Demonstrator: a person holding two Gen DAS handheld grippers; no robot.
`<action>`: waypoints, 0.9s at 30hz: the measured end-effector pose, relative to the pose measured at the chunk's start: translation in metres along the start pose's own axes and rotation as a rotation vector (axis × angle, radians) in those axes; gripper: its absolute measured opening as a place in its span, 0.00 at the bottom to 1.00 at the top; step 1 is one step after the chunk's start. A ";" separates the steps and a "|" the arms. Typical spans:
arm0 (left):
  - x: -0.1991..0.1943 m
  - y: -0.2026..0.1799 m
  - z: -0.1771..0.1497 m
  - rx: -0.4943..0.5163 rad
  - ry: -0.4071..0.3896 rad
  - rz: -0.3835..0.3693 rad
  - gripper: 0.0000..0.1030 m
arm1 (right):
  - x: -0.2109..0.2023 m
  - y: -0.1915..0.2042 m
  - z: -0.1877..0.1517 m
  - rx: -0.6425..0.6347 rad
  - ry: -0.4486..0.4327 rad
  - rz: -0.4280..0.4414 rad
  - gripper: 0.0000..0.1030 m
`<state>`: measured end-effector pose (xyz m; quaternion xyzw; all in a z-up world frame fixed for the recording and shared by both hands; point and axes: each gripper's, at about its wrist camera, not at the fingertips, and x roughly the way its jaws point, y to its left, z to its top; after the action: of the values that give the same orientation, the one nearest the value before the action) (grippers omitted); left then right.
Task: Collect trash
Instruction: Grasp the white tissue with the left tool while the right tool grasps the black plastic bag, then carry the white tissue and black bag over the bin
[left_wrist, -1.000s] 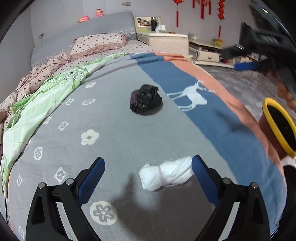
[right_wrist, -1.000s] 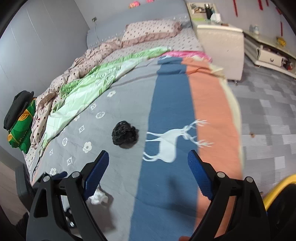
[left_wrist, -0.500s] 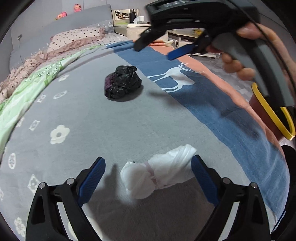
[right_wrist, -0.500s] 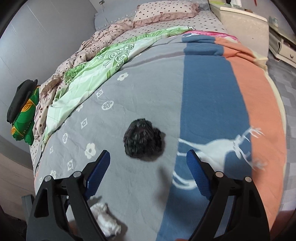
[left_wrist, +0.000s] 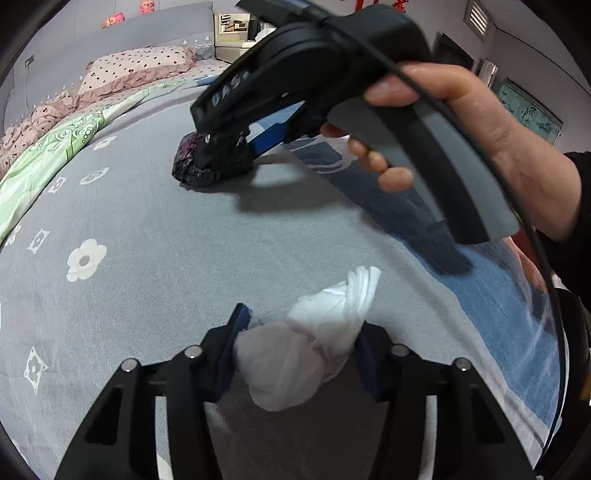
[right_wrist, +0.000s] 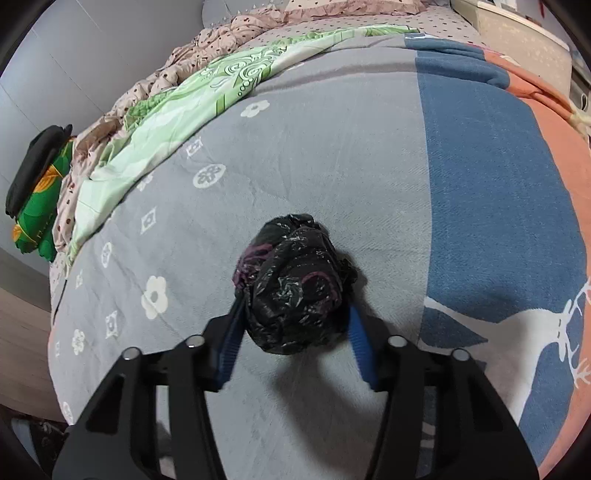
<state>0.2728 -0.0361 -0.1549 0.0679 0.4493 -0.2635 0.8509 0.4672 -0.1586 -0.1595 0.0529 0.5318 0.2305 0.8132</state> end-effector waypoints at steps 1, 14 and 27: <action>-0.001 -0.001 0.000 0.000 -0.004 0.001 0.45 | 0.001 0.001 0.000 -0.002 -0.002 -0.002 0.40; -0.016 0.004 0.002 -0.048 -0.029 -0.002 0.40 | -0.045 -0.006 -0.004 0.055 -0.078 0.073 0.29; -0.073 -0.027 0.026 -0.083 -0.137 0.129 0.40 | -0.189 -0.035 -0.055 0.119 -0.237 0.089 0.29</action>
<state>0.2447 -0.0401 -0.0775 0.0431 0.3954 -0.1933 0.8969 0.3670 -0.2795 -0.0357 0.1513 0.4418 0.2265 0.8548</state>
